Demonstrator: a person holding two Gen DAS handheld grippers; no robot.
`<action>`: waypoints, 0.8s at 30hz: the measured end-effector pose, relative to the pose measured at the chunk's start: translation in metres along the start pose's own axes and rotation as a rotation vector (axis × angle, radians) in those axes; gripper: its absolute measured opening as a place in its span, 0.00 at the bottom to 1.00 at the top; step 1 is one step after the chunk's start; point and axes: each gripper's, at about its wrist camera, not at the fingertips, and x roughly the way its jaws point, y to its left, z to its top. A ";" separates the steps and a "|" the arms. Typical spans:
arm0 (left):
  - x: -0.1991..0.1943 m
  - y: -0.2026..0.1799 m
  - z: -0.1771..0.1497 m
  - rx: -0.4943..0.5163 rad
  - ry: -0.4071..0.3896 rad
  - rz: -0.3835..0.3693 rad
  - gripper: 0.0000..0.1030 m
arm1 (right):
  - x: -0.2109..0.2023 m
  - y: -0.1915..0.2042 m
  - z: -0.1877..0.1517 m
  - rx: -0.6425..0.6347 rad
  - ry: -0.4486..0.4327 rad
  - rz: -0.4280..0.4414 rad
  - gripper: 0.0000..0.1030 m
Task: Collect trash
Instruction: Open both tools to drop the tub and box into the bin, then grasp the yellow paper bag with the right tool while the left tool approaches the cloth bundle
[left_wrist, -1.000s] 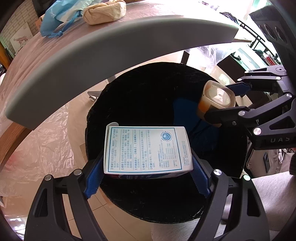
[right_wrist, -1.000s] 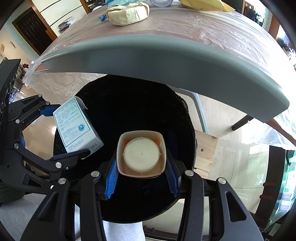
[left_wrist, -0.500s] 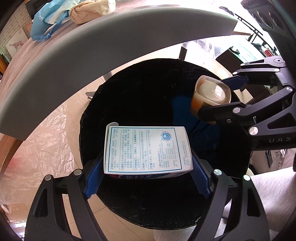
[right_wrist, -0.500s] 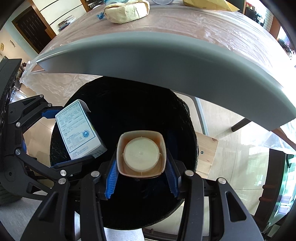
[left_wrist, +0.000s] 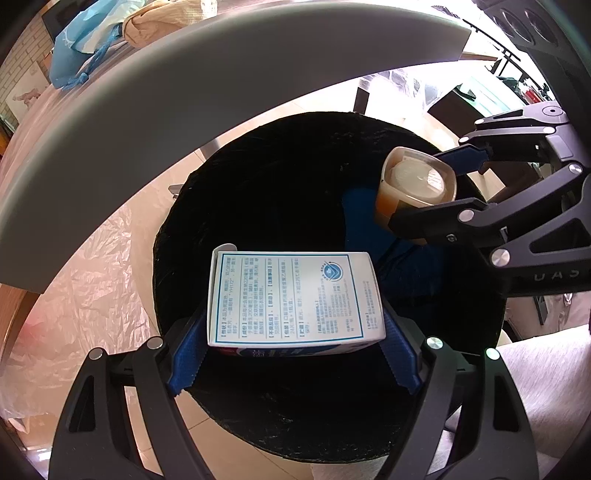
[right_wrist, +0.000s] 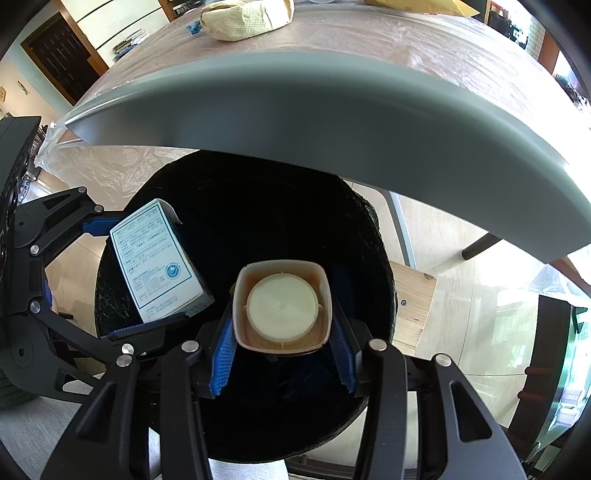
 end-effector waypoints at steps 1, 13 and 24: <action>0.000 0.000 0.000 0.003 0.001 0.001 0.80 | 0.000 0.000 0.000 0.000 0.001 0.001 0.44; -0.005 0.009 0.000 -0.027 -0.021 -0.001 0.90 | -0.020 -0.013 -0.001 0.041 -0.057 0.008 0.77; -0.030 0.017 -0.006 -0.074 -0.070 -0.059 0.90 | -0.076 -0.041 -0.007 0.127 -0.176 0.025 0.82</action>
